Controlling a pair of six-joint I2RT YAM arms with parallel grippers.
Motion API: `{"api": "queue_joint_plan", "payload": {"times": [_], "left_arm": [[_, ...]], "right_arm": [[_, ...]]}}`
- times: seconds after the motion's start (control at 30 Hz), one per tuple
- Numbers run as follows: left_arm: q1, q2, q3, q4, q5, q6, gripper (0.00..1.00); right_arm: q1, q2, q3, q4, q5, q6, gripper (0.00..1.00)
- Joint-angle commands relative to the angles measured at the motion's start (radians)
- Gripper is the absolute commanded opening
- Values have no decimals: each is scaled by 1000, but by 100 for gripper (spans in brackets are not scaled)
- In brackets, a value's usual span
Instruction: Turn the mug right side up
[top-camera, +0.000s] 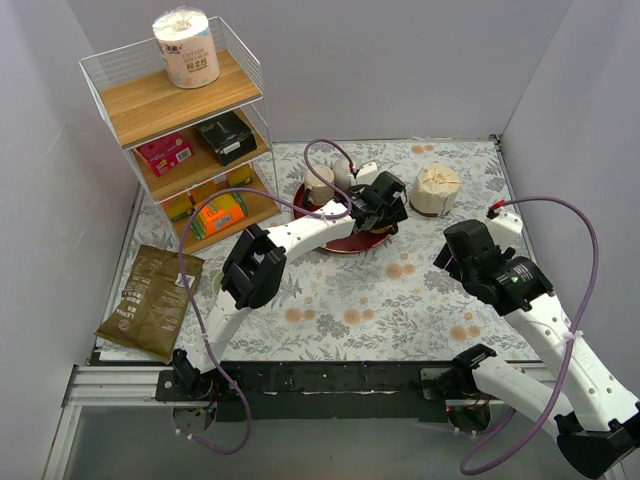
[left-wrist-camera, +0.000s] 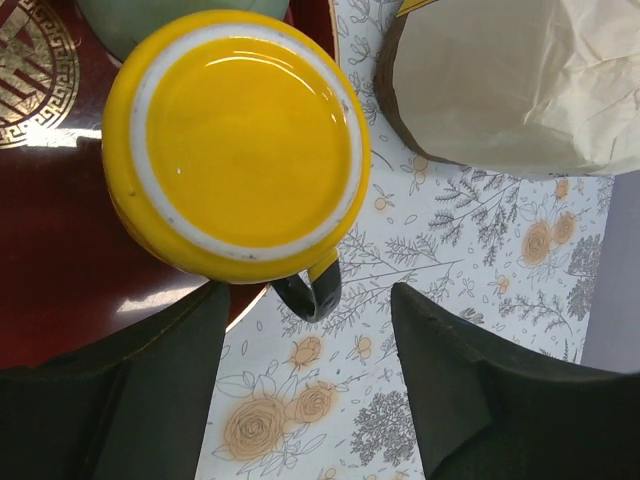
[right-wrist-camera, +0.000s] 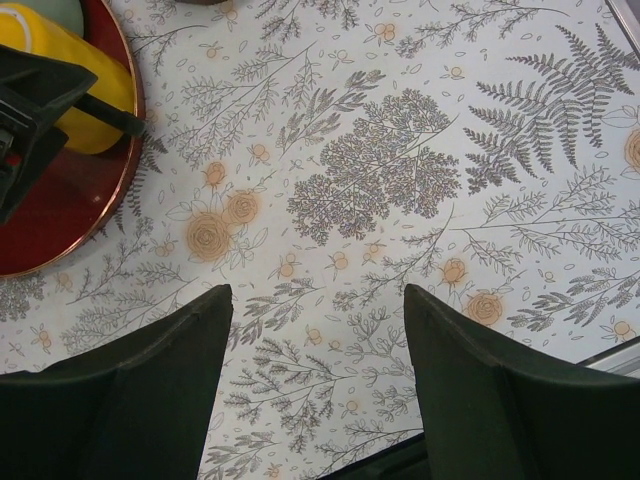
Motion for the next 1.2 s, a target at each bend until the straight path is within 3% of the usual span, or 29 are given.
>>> {"api": "queue_joint_plan", "payload": {"times": [0.0, 0.2, 0.57, 0.73, 1.0, 1.17], "left_arm": [[-3, 25, 79, -4, -46, 9, 63], [-3, 56, 103, -8, -69, 26, 42], [-2, 19, 57, -59, -131, 40, 34], [0, -53, -27, -50, -160, 57, 24], [4, -108, -113, -59, -176, 87, 20], [4, -130, -145, -31, -174, 146, 30]], "right_arm": [[-4, -29, -5, -30, 44, 14, 76], [-6, -57, -13, -27, 55, 8, 76], [-4, -60, -14, -1, 58, -12, 75], [-4, -63, -22, 8, 49, -9, 75], [-4, -66, -36, 27, 35, -4, 74], [-6, -71, -42, 33, 31, -1, 74]]}}
